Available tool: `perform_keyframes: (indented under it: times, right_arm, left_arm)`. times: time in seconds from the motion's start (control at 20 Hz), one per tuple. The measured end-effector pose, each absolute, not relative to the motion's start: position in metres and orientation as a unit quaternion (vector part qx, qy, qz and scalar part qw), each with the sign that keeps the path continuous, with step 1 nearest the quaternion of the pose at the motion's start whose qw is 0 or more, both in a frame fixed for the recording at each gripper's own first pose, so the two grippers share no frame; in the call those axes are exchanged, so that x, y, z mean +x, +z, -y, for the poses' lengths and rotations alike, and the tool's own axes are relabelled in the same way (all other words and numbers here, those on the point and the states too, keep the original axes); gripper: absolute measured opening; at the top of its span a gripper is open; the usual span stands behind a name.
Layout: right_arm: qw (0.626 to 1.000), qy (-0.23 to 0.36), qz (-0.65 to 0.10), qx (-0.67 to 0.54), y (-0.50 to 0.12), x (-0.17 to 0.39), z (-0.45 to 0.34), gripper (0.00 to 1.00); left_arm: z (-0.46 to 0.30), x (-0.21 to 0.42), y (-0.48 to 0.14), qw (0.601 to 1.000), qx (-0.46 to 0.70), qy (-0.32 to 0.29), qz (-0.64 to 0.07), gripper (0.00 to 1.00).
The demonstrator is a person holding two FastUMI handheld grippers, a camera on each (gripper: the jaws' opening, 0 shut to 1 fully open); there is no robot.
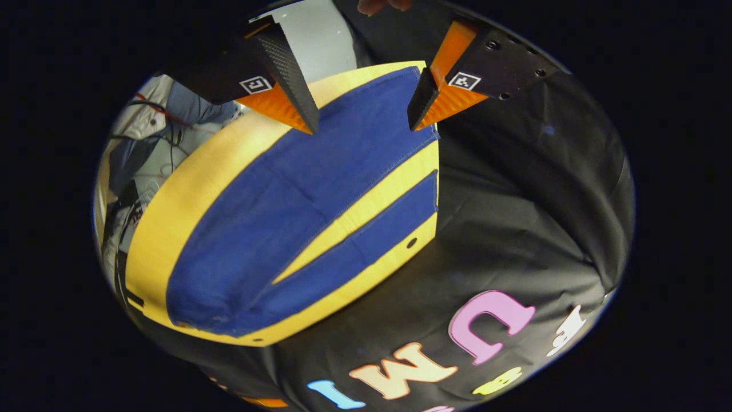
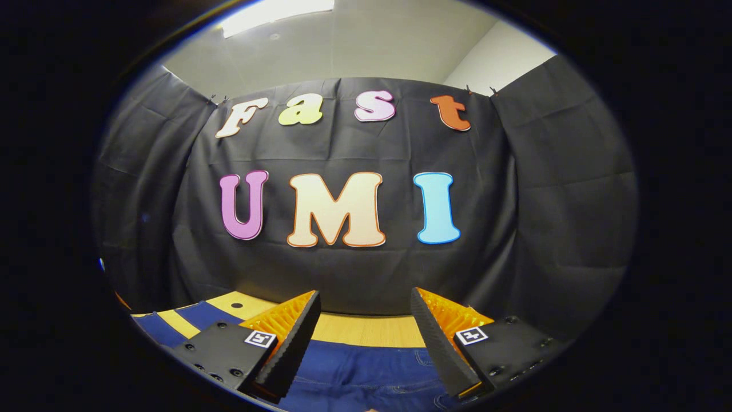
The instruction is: Grasp the waist and the cuffs of the jeans and fold them to make the two legs overlap; first hold the waist and fold one-third of the jeans toward the cuffs, then hold the cuffs and fold the remaining one-third in the same direction to finish folding.
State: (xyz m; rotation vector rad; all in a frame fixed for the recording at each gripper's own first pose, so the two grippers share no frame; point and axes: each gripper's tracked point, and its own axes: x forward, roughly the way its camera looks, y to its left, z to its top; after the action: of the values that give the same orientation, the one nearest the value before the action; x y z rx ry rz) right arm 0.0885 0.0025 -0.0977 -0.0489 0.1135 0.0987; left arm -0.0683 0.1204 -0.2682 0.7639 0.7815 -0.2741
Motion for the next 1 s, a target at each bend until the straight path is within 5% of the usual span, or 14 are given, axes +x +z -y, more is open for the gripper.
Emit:
perform_keyframes:
  times: [0.45,0.55,0.6,1.0]
  right_arm:
    - [0.996,0.033,-0.072,-0.051,-0.109,0.089,0.006,0.98]
    - [0.995,0.029,-0.074,-0.058,-0.112,0.09,0.008,1.0]
    - [0.995,0.026,-0.077,-0.06,-0.114,0.09,0.009,0.99]
    - [0.994,0.013,-0.096,-0.059,-0.134,0.094,0.006,1.0]
  left_arm:
    - [-0.15,-0.078,-0.333,0.755,0.455,-0.184,-0.434,0.96]
    - [-0.149,-0.068,-0.34,0.75,0.465,-0.189,-0.431,1.0]
    - [-0.147,-0.066,-0.341,0.749,0.47,-0.191,-0.426,0.92]
    - [-0.147,-0.023,-0.348,0.728,0.505,-0.226,-0.405,0.87]
